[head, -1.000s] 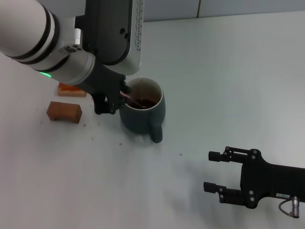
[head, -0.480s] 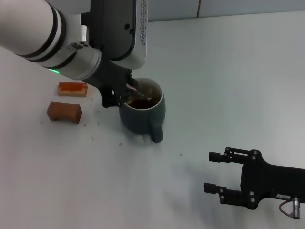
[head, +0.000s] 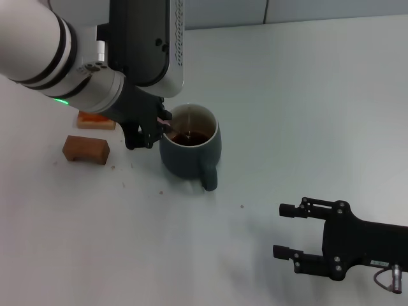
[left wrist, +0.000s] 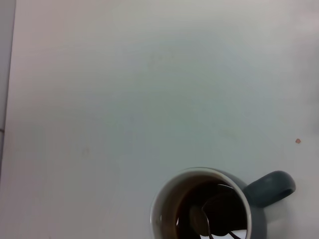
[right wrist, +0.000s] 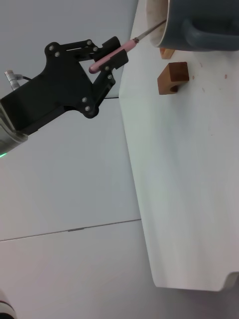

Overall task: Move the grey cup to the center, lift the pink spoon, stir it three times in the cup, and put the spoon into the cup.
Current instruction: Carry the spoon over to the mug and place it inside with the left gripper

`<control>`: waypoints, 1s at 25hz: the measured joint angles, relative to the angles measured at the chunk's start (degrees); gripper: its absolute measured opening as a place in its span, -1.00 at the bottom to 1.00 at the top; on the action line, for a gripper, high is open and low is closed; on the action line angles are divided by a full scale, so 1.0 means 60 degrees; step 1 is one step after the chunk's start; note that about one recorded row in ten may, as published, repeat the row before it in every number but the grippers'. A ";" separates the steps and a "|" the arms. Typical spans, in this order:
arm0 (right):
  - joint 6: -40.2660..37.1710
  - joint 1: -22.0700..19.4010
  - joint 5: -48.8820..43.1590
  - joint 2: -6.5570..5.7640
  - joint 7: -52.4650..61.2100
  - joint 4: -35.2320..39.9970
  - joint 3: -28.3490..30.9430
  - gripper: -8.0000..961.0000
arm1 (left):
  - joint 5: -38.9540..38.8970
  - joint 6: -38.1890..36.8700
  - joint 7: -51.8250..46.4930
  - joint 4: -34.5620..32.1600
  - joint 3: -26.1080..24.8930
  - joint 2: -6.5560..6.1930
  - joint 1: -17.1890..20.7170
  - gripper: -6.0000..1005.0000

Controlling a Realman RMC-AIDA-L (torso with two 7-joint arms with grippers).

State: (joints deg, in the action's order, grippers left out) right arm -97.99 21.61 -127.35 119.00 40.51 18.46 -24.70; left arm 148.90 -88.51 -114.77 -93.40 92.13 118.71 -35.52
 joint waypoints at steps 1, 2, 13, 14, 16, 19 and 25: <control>-0.0002 0.0000 0.0000 0.0000 0.0000 0.0000 0.0000 0.45 | -0.0030 0.0000 -0.0057 0.0008 0.0008 0.0009 0.0009 -0.73; -0.0002 0.0000 0.0000 0.0000 0.0000 0.0000 0.0000 0.45 | -0.0030 0.0000 -0.0057 0.0008 0.0008 0.0009 0.0009 -0.73; -0.0024 0.0001 0.0000 0.0000 0.0000 -0.0001 0.0000 0.45 | -0.0639 -0.0087 -0.0318 0.0167 -0.0171 -0.0016 0.0070 -0.55; -0.0028 0.0001 0.0000 0.0000 0.0000 -0.0001 0.0000 0.45 | -0.0644 -0.0063 -0.0325 0.0183 -0.0168 -0.0016 0.0089 -0.45; -0.0032 0.0001 0.0000 0.0000 0.0000 -0.0001 0.0000 0.45 | -0.0702 -0.0014 -0.0327 0.0199 -0.0162 -0.0009 0.0158 -0.26; -0.0032 0.0007 0.0000 -0.0004 0.0000 -0.0001 0.0000 0.45 | -0.0940 -0.0008 -0.0288 0.0119 -0.0271 -0.0012 0.0231 -0.18; -0.0033 0.0016 0.0013 -0.0020 0.0000 0.0029 0.0000 0.45 | -0.3477 -0.0060 0.0533 -0.0412 -0.2010 -0.0039 0.0745 -0.02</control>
State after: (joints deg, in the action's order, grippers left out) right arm -98.19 21.71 -127.27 118.88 40.51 18.64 -24.69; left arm 128.03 -88.87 -111.57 -95.87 80.07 118.47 -31.05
